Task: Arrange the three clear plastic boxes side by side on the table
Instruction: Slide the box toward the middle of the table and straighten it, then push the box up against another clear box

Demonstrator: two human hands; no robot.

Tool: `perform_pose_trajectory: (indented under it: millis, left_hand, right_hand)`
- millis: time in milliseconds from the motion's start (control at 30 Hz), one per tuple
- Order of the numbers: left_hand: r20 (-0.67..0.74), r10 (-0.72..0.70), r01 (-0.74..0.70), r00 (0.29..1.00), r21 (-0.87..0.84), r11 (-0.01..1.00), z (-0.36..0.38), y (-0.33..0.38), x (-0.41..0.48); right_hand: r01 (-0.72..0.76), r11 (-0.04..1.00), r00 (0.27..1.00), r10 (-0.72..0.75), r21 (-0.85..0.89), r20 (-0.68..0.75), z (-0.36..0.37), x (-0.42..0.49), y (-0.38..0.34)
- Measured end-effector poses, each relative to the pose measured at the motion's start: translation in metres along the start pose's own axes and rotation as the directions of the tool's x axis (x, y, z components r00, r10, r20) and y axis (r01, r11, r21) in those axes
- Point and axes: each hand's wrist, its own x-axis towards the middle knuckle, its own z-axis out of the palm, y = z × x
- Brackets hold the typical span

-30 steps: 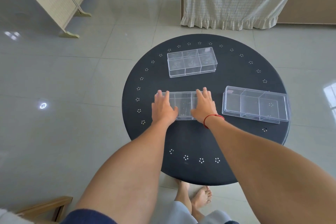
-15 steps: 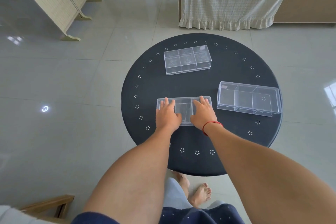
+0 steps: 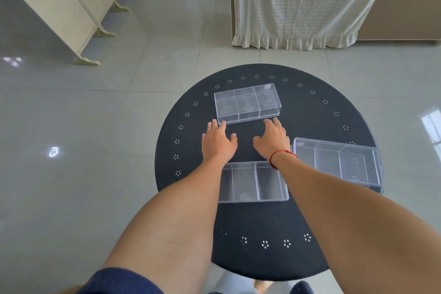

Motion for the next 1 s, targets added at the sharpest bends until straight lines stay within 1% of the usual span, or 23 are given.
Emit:
perform_pose_trajectory:
  millis: [67, 133, 267, 367, 433, 500, 600, 667, 767, 833, 933, 1000]
  left_hand:
    - [0.029, -0.009, 0.009, 1.000, 0.013, 1.000, -0.003, 0.000, 0.023]
    - [0.045, -0.052, 0.052, 0.998, -0.007, 0.999, -0.005, -0.001, 0.047]
    - [0.056, -0.137, 0.144, 0.989, -0.139, 0.980, -0.003, 0.003, 0.086]
    - [0.125, -0.206, 0.231, 0.971, -0.247, 0.941, 0.003, 0.006, 0.102]
    - [0.167, -0.256, 0.295, 0.952, -0.280, 0.914, 0.005, 0.008, 0.106]
    - [0.152, -0.291, 0.324, 0.945, -0.290, 0.900, 0.007, 0.008, 0.105]
    - [0.150, -0.308, 0.340, 0.939, -0.289, 0.895, 0.010, 0.010, 0.102]
    - [0.163, -0.320, 0.356, 0.933, -0.303, 0.884, 0.012, 0.014, 0.099]
    - [0.160, -0.385, 0.417, 0.909, -0.355, 0.837, 0.011, 0.019, 0.094]
    - [0.163, -0.421, 0.451, 0.892, -0.376, 0.809, 0.012, 0.019, 0.092]
    - [0.180, -0.432, 0.468, 0.884, -0.376, 0.800, 0.011, 0.022, 0.087]
    - [0.163, -0.434, 0.463, 0.886, -0.364, 0.808, 0.010, 0.026, 0.084]
  right_hand:
    - [-0.039, 0.999, 0.999, 0.040, 0.029, -0.026, -0.005, 0.021, -0.003]
    - [-0.068, 0.997, 0.996, 0.070, 0.038, -0.046, -0.008, 0.041, -0.006]
    - [-0.117, 0.989, 0.988, 0.125, 0.093, -0.088, -0.009, 0.079, -0.010]
    - [-0.152, 0.978, 0.985, 0.161, 0.145, -0.056, -0.009, 0.097, -0.010]
    - [-0.194, 0.965, 0.978, 0.205, 0.179, -0.044, -0.009, 0.105, -0.008]
    - [-0.261, 0.949, 0.962, 0.271, 0.178, -0.032, -0.011, 0.107, -0.004]
    - [-0.375, 0.910, 0.926, 0.378, 0.178, 0.023, -0.012, 0.105, 0.004]
    - [-0.399, 0.896, 0.917, 0.394, 0.194, 0.070, -0.013, 0.103, 0.011]
    - [-0.469, 0.838, 0.882, 0.427, 0.278, 0.200, -0.022, 0.103, 0.018]
    - [-0.503, 0.829, 0.854, 0.432, 0.245, 0.291, -0.030, 0.101, 0.023]
    - [-0.470, 0.871, 0.837, 0.387, 0.144, 0.387, -0.036, 0.095, 0.026]
    - [-0.442, 0.884, 0.852, 0.362, 0.151, 0.378, -0.036, 0.093, 0.026]
